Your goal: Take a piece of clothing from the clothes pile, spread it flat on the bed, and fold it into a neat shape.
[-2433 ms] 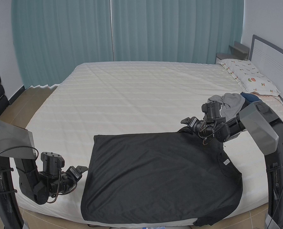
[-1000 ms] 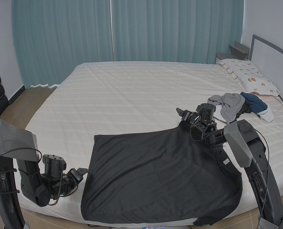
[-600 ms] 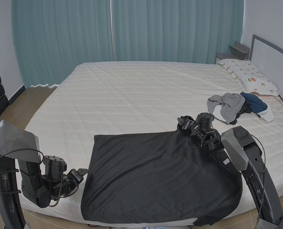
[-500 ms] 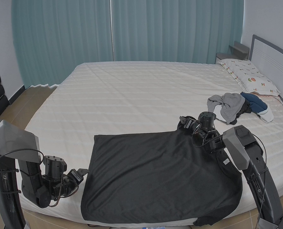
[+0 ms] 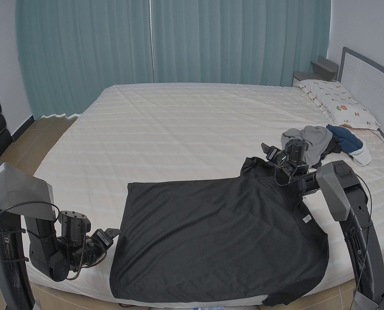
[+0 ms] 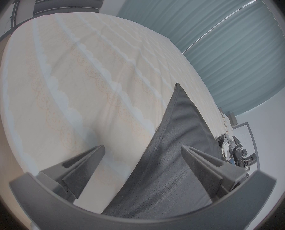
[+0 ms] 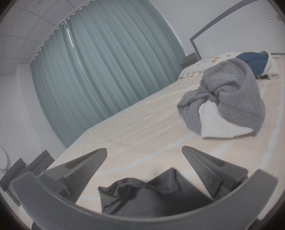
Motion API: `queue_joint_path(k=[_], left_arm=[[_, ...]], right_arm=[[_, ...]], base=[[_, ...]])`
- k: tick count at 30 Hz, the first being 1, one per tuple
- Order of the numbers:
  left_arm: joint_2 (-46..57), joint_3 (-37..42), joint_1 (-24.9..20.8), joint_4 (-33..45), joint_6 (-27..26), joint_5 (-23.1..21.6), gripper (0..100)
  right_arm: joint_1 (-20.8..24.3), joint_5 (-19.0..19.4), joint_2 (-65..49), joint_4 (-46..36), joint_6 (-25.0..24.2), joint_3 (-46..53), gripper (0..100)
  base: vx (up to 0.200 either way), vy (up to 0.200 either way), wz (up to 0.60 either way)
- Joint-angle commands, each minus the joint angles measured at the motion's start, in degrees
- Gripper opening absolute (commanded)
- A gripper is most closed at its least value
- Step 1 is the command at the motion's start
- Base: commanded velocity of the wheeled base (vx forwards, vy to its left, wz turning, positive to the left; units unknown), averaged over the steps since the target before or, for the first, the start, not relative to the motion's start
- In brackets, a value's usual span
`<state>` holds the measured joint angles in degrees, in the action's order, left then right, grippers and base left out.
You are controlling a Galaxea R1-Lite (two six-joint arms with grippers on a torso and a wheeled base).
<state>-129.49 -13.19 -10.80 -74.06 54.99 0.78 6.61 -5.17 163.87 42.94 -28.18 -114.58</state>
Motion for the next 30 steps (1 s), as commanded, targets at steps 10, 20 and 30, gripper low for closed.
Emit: queue_joint_path(k=[10, 20, 30], left_arm=[[0.03, 0.01, 0.08, -0.03, 0.12, 0.01, 100], [0.20, 0.62, 0.25, -0.12, 0.20, -0.08, 100], [-0.06, 6.77, 0.52, -7.94, 0.12, -3.50, 100]], right_arm=[[-2.21, 0.69, -8.04, -0.04, -3.54, 12.36, 100], [-0.37, 1.65, -25.79, 1.10, -8.99, 40.75, 100], [1.57, 8.07, -42.31, 16.92, -9.96, 77.84, 100]], base=[[0.000, 0.000, 0.00], [0.000, 0.000, 0.00], [0.000, 0.000, 0.00]])
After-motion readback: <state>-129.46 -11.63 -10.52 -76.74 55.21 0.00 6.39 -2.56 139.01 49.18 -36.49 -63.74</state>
